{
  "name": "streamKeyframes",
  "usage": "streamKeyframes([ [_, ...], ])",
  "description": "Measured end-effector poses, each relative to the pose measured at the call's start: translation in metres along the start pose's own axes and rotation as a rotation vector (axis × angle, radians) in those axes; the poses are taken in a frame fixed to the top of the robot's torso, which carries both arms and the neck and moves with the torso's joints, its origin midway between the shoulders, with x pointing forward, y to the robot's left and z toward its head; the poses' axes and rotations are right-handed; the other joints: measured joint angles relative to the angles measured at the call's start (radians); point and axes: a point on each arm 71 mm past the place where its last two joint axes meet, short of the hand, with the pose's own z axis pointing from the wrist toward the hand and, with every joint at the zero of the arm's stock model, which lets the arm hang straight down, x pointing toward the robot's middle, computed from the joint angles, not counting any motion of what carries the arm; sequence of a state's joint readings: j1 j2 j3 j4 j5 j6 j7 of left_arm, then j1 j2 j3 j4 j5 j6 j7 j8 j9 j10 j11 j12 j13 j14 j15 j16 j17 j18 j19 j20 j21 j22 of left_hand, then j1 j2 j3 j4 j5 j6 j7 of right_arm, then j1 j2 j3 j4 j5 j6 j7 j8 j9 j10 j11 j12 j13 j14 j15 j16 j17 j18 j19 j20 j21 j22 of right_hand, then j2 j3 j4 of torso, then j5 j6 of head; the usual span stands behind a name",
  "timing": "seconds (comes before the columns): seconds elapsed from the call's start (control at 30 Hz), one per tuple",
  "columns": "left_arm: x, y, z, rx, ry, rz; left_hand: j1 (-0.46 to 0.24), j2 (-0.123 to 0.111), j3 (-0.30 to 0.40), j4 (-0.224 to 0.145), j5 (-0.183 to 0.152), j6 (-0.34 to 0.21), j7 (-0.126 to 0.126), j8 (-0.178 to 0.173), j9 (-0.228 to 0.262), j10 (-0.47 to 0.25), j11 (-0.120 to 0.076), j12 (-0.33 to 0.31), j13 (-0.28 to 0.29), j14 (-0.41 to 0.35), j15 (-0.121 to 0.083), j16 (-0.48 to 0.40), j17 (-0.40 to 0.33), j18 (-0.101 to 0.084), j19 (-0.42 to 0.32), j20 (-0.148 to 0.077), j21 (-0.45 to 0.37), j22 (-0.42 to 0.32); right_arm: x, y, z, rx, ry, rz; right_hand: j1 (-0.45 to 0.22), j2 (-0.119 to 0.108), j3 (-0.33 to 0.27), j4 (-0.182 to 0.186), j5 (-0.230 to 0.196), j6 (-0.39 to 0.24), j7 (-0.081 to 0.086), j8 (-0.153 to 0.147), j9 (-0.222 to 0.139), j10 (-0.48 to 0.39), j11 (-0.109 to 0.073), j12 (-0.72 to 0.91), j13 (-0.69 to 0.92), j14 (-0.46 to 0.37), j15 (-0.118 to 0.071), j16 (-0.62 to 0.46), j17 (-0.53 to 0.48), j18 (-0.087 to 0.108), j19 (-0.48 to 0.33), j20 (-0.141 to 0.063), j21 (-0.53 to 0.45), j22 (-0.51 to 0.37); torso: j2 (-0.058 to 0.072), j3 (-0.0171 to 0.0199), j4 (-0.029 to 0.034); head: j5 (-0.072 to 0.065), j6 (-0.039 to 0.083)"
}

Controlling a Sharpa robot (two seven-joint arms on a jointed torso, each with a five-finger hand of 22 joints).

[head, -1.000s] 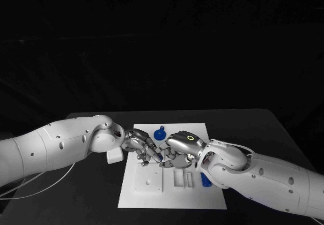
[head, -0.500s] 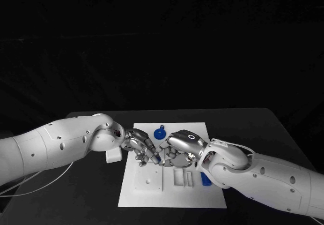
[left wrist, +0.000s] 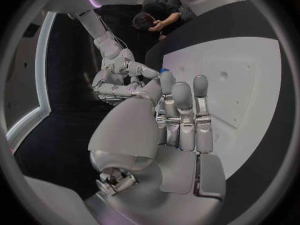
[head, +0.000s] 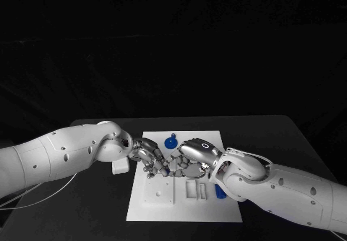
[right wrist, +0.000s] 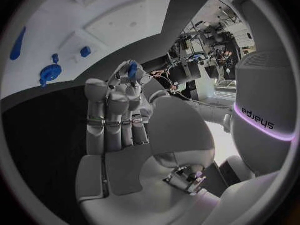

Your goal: Assemble the parts on the task board

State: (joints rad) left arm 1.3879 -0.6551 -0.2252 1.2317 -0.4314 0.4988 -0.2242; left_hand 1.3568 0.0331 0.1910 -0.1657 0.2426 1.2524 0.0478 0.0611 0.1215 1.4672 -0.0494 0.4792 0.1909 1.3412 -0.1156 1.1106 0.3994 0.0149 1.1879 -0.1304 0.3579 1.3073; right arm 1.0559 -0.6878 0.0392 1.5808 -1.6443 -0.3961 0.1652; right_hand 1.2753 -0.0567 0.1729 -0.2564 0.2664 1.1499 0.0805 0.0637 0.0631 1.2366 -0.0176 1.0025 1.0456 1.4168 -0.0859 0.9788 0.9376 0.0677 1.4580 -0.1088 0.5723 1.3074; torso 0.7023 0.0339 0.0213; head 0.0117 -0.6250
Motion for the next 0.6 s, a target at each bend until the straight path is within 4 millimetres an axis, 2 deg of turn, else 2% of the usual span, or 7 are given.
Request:
streamKeyframes([
  [0.3,0.0001,0.0000,-0.0001,0.001,0.000,-0.001,0.000,0.000,-0.001,-0.001,0.000,0.001,0.000,0.000,0.000,0.000,0.000,0.000,0.000,0.000,0.000,0.000,0.000,0.000,0.000,0.000,0.000,0.000,0.0022,-0.0002,0.0022,0.001,0.017,0.003,0.000,0.000,-0.039,0.000,0.000,0.000,0.000,0.000,0.000,0.000,0.000,0.000,-0.003,0.000,0.000,0.000,0.000,0.000,0.000,0.000,0.000,0.000,0.000,0.0001,-0.0001,-0.001,-0.002],
  [0.6,-0.0001,0.0002,-0.0005,0.003,0.000,-0.005,0.000,0.000,-0.001,-0.001,0.000,0.001,0.000,-0.001,0.000,0.000,0.000,0.000,0.001,0.000,0.000,0.004,0.001,0.000,-0.004,-0.004,0.000,0.001,0.0048,-0.0004,0.0034,0.002,0.034,0.004,0.000,0.000,-0.047,0.000,0.005,0.000,0.000,0.000,0.000,0.000,0.000,0.000,-0.003,0.000,0.000,0.000,-0.001,0.000,0.000,0.000,-0.004,0.000,0.000,0.0009,-0.0001,0.000,-0.003],
])
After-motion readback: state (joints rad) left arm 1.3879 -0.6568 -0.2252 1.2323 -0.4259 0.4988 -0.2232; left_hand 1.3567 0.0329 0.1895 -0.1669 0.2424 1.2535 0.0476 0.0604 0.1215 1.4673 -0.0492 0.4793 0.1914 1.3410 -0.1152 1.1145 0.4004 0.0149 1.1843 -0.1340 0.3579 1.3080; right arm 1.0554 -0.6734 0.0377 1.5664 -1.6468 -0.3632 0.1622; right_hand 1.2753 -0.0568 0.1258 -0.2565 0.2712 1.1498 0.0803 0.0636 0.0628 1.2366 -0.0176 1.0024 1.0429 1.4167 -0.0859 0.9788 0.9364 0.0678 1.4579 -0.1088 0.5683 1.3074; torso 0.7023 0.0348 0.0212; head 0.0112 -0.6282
